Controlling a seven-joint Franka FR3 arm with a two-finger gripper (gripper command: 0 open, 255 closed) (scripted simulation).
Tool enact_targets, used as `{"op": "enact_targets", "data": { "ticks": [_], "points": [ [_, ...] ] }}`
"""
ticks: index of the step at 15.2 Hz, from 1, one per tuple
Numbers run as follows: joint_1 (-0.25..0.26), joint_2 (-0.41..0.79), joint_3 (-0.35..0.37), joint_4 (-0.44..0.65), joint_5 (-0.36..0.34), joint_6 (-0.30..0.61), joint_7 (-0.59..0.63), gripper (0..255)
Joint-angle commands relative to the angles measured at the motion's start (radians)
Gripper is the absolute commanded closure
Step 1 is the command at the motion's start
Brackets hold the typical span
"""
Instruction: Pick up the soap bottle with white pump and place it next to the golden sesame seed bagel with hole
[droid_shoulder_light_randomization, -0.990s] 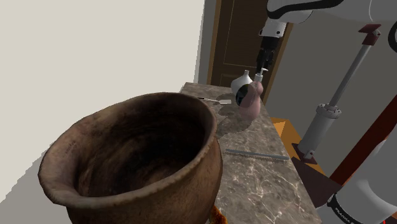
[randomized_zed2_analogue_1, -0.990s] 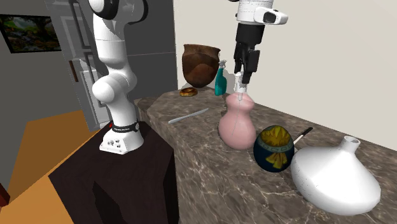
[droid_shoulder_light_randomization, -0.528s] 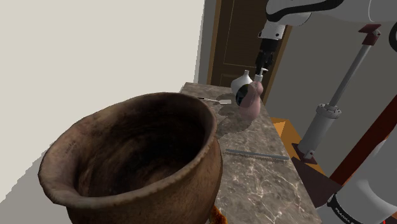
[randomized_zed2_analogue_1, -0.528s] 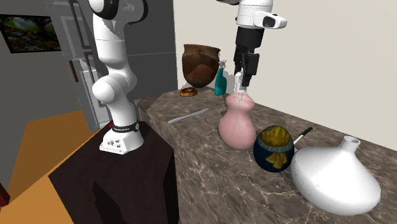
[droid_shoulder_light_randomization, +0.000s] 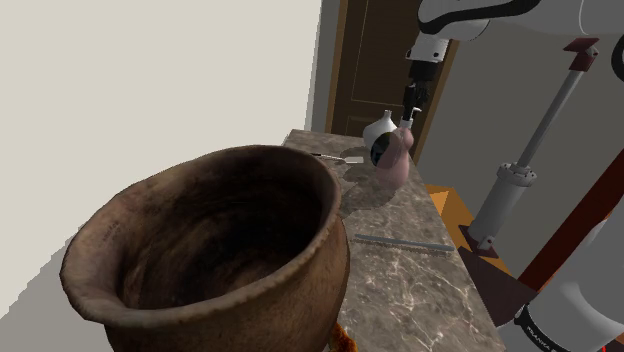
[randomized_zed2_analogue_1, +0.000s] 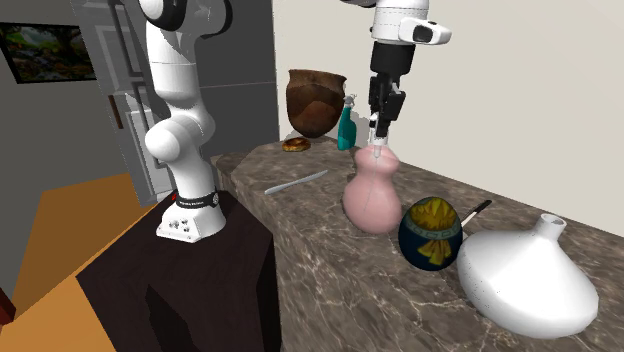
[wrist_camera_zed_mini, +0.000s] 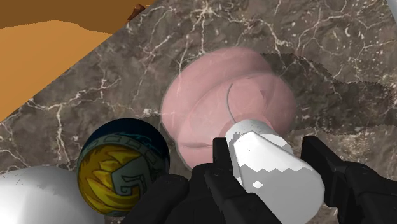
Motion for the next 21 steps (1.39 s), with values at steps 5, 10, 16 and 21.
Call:
{"op": "enact_targets", "data": {
  "ticks": [5,10,16,21],
  "points": [
    [-0.001,0.004,0.000,0.030,0.001,-0.028,0.001,255],
    [-0.004,0.018,-0.002,0.116,0.006,-0.100,0.004,255],
    [-0.011,0.045,-0.006,0.232,0.015,-0.191,0.006,255],
    [-0.020,0.079,-0.010,0.346,0.027,-0.272,0.006,255]
  ]
}}
